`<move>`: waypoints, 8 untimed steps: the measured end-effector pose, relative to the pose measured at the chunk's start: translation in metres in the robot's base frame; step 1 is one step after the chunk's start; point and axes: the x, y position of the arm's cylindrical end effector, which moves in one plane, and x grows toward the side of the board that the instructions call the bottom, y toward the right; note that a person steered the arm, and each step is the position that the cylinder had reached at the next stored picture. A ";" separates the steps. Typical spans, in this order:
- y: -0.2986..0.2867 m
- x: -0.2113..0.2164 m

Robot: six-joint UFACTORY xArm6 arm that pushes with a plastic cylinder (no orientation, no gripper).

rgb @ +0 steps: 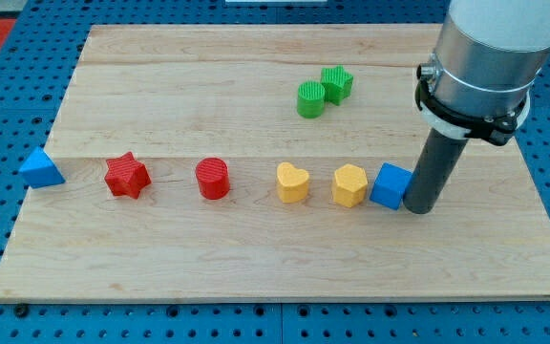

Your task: Move blue cube a bit left and down

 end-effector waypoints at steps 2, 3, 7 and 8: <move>0.023 -0.014; 0.022 -0.030; -0.026 -0.038; -0.026 -0.040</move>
